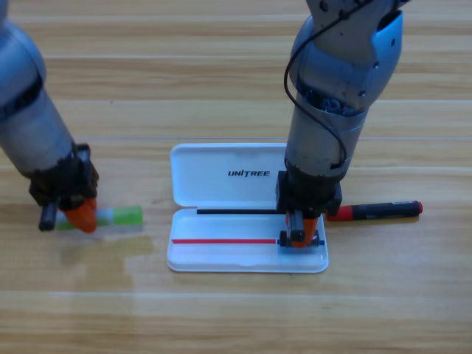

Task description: Clean up eraser and pencils

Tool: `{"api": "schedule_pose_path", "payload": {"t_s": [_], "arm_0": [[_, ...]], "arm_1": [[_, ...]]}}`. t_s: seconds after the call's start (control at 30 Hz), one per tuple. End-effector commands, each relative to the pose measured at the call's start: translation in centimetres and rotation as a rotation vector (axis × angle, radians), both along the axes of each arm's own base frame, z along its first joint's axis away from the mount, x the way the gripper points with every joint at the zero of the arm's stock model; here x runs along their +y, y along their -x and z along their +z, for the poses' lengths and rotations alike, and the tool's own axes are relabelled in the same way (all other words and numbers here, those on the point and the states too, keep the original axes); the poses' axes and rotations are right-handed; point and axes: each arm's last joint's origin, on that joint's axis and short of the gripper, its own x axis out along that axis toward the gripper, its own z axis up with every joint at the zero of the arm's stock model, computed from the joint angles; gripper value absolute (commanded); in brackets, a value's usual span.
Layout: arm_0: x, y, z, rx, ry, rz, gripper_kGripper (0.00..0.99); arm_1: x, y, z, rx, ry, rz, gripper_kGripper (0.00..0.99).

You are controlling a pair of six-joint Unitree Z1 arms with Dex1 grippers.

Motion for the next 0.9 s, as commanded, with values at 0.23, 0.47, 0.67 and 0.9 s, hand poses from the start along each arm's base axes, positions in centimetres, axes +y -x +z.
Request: {"api": "schedule_pose_path", "payload": {"t_s": [0.23, 0.47, 0.67, 0.9], "arm_0": [[0.9, 1.4, 3.1, -0.035, 0.007, -0.001, 0.0], [1.3, 2.0, 4.7, -0.054, 0.015, -0.004, 0.0], [1.1, 1.8, 7.8, -0.077, 0.033, -0.002, 0.0], [-3.0, 2.3, 10.1, -0.065, 0.101, -0.098, 0.0]], "arm_1": [[1.2, 1.1, -1.9, 0.045, 0.036, -0.009, 0.77], [-0.7, 2.6, 2.9, 0.013, -0.008, -0.012, 0.779], [-5.3, 4.7, 7.4, -0.078, 0.002, -0.03, 0.821], [-10.4, 2.7, 5.8, -0.054, 0.06, -0.01, 0.824]]}}
